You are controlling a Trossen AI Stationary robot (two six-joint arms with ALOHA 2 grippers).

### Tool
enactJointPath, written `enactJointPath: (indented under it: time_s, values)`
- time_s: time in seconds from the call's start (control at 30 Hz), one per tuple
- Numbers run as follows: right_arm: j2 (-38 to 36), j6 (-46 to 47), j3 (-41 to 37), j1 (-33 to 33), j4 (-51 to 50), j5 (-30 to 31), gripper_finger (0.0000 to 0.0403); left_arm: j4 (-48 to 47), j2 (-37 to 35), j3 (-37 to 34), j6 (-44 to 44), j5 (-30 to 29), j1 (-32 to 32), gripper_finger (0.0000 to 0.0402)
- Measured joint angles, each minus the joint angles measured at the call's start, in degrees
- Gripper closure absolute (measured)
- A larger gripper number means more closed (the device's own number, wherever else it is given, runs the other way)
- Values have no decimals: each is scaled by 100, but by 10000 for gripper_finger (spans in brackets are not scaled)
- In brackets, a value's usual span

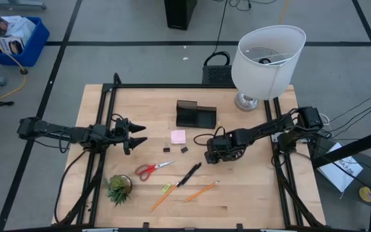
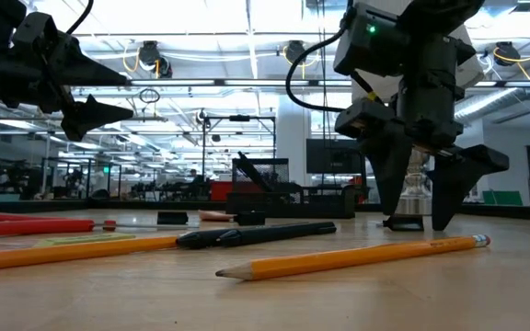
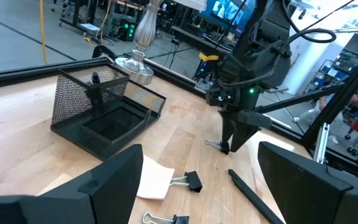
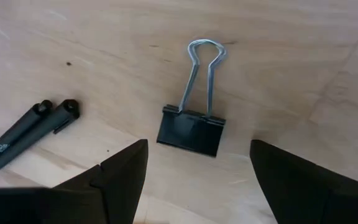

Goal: Pick and place office supplies into organizer
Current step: Put the right black paper clip into the desk organizer

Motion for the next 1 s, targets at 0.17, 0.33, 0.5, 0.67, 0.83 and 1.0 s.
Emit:
enactJointPath:
  time_s: [0.17,0.33,0.5,0.67,0.83,1.0]
  values:
    - [128,-90,20,0,-9,-11,122,2,2,0,-6,0,-2,78]
    - [134,-58,17,-11,-8,98,122,9,2,0,-8,0,0,78]
    - [140,30,11,-7,-38,297,122,10,1,0,-3,-2,-1,78]
    - [147,36,6,-7,-135,421,122,2,2,0,-1,-2,-2,78]
    - [151,-74,2,-8,-129,454,129,0,1,1,44,-2,-1,78]
    - [156,-133,-3,-22,-155,511,144,0,2,0,38,-2,-2,78]
